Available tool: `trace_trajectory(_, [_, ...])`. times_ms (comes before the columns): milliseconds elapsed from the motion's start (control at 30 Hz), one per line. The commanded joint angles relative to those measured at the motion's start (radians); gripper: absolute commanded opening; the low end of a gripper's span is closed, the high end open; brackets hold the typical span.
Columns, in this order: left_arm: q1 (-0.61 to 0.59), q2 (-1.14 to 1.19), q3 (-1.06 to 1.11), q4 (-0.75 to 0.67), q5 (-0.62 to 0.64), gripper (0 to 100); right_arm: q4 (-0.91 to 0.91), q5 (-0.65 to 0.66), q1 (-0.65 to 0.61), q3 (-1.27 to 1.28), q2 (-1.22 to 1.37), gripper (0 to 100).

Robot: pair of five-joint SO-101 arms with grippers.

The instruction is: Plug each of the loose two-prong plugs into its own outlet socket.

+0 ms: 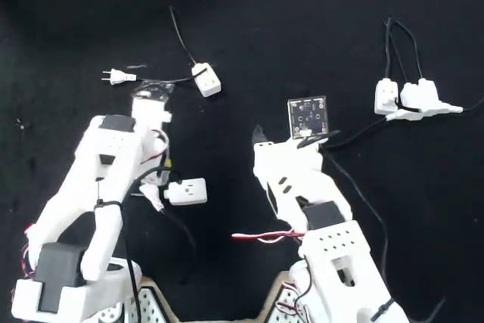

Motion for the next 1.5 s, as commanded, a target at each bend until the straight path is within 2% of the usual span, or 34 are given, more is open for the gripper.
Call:
trace_trajectory(0, [-0.036, -0.037, 0.008, -0.026, -0.012, 3, -0.032, -0.008, 0.012, -0.058, -0.030, 22.2])
trace_trajectory(133, [-0.048, -0.034, 0.004, -0.037, -0.054, 3, -0.032, -0.008, 0.012, -0.058, -0.030, 22.2])
trace_trajectory(367, [-0.202, -0.025, 0.015, -0.146, -0.083, 3, -0.032, -0.008, 0.012, -0.056, -0.030, 22.2])
trace_trajectory(433, [-0.232, -0.025, 0.031, -0.150, -0.129, 3, -0.032, -0.008, -0.003, -0.056, -0.030, 22.2])
trace_trajectory(567, [-0.257, -0.031, 0.041, -0.147, -0.146, 5, -0.026, -0.005, -0.071, -0.048, -0.030, 22.2])
trace_trajectory(767, [-0.257, -0.035, 0.044, -0.149, -0.146, 19, -0.025, 0.127, -0.176, -0.035, -0.030, 22.2])
trace_trajectory(900, [-0.259, -0.037, 0.013, -0.146, -0.144, 19, -0.025, 0.212, -0.284, -0.024, -0.028, 22.2])
trace_trajectory(1033, [-0.282, -0.037, 0.007, -0.144, -0.144, 19, -0.025, 0.226, -0.354, -0.013, -0.030, 22.2])
trace_trajectory(1300, [-0.516, -0.037, 0.019, -0.146, -0.147, 19, -0.023, 0.219, -0.514, -0.008, -0.024, 22.2])
trace_trajectory(1467, [-0.538, -0.037, 0.067, -0.147, -0.146, 19, -0.023, 0.221, -0.545, -0.008, -0.024, 22.2])
